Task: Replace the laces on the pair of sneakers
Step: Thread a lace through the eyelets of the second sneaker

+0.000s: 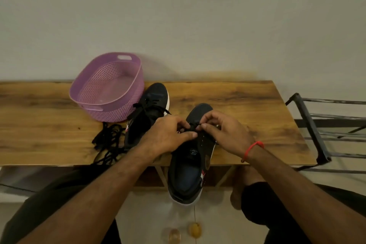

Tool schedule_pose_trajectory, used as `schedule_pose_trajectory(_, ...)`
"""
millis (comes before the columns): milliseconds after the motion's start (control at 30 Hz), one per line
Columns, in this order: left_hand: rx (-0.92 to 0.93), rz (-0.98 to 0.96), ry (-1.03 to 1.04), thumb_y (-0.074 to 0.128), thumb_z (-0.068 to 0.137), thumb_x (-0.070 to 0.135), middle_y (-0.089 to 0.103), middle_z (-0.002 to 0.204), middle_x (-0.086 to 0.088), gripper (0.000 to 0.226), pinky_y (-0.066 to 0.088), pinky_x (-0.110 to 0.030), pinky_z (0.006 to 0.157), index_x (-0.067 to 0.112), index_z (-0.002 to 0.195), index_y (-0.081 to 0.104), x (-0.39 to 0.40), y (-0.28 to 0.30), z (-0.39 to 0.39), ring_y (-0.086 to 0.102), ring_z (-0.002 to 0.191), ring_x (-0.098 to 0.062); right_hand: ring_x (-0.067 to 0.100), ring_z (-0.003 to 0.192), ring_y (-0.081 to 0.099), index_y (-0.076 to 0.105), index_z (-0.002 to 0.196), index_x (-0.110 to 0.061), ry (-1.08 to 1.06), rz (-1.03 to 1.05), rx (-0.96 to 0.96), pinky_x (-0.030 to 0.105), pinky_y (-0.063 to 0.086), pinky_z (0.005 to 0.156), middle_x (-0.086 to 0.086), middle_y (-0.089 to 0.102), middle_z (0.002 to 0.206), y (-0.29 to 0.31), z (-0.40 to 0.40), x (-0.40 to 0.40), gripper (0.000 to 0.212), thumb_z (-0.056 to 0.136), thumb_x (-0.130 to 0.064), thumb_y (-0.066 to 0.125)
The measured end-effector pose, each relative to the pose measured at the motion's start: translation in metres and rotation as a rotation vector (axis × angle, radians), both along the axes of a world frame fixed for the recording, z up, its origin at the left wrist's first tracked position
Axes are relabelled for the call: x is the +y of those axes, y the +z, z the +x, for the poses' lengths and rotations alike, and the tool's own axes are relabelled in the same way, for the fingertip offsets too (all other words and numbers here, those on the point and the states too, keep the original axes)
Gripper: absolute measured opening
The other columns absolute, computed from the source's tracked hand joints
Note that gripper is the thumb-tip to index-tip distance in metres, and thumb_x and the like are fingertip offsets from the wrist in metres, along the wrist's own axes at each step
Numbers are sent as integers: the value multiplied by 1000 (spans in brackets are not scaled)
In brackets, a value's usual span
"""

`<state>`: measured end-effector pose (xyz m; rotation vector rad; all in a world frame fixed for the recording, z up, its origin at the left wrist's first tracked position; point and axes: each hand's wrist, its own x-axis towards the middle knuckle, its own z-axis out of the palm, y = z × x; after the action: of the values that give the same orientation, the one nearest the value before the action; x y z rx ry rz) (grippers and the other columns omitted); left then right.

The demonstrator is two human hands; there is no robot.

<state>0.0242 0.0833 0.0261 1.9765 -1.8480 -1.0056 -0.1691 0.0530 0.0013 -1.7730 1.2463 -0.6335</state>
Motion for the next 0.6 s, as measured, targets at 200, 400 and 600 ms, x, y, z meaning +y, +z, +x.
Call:
schedule_pose_trajectory(200,-216,-75,97,64,98,27,65,107,6,6,58,-37,82,32,99,68,5,3,20,67,91,-14,1,97,62,62,103,-31,80,-69,104,21,51,80,-13,68,101,-2,0,3,8,97,-25,61)
schedule_pose_trajectory(400,-267,-206,52,44,92,71,58,118,11,48,55,-38,79,36,114,68,10,1,0,60,104,-11,-4,88,64,58,103,-30,54,-58,43,14,50,71,-17,72,93,1,0,2,8,99,-23,57)
schedule_pose_trajectory(600,-212,-28,-5,58,92,63,64,113,9,44,57,-38,87,32,121,69,6,-4,2,61,104,-9,-2,96,65,56,108,-25,91,-45,42,28,55,84,-14,71,100,2,0,4,8,102,-22,51)
